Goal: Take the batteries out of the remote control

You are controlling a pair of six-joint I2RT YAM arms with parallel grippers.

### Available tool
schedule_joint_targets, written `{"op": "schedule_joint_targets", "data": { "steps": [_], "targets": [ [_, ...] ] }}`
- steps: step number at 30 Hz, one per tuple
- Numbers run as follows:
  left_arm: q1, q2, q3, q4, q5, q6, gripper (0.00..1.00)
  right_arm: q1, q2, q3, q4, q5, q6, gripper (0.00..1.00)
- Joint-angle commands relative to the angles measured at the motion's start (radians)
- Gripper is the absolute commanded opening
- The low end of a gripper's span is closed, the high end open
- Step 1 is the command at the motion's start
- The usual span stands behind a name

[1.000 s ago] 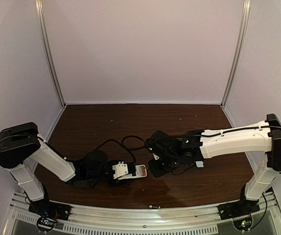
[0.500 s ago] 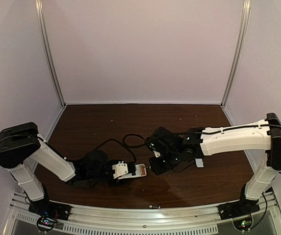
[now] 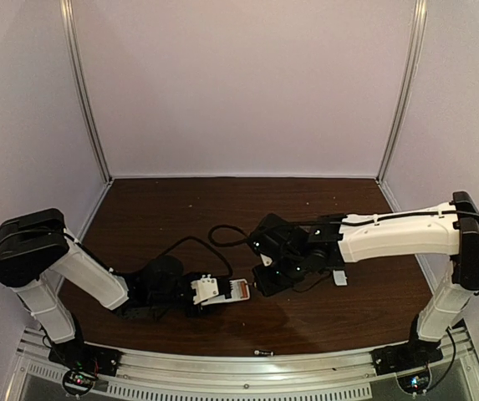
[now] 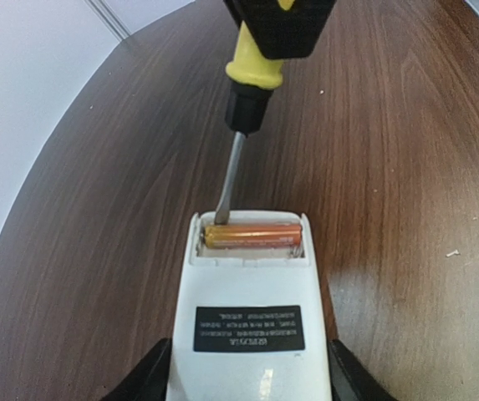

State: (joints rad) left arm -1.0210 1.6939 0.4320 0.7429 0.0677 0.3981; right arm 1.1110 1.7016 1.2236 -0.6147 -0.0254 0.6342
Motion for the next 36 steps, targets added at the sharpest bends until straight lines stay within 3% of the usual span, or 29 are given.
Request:
{"op": "schedule_joint_targets", "data": {
  "steps": [1, 6, 13, 23, 36],
  "targets": [
    [-0.004, -0.005, 0.021, 0.083, 0.037, 0.005, 0.00, -0.018, 0.043, 0.034, -0.099, 0.099, 0.048, 0.00],
    [-0.004, -0.006, 0.022, 0.079, 0.034, 0.004, 0.00, -0.017, 0.086, 0.055, -0.088, 0.064, 0.045, 0.00],
    [-0.005, -0.003, 0.022, 0.082, 0.035, 0.005, 0.00, -0.020, 0.079, 0.029, 0.005, -0.103, -0.018, 0.00],
    [-0.004, -0.004, 0.023, 0.079, 0.036, 0.004, 0.00, -0.048, -0.016, -0.120, 0.162, -0.210, -0.084, 0.00],
    [-0.005, -0.004, 0.024, 0.080, 0.043, 0.004, 0.00, -0.054, -0.100, -0.254, 0.269, -0.197, -0.156, 0.00]
  ]
}}
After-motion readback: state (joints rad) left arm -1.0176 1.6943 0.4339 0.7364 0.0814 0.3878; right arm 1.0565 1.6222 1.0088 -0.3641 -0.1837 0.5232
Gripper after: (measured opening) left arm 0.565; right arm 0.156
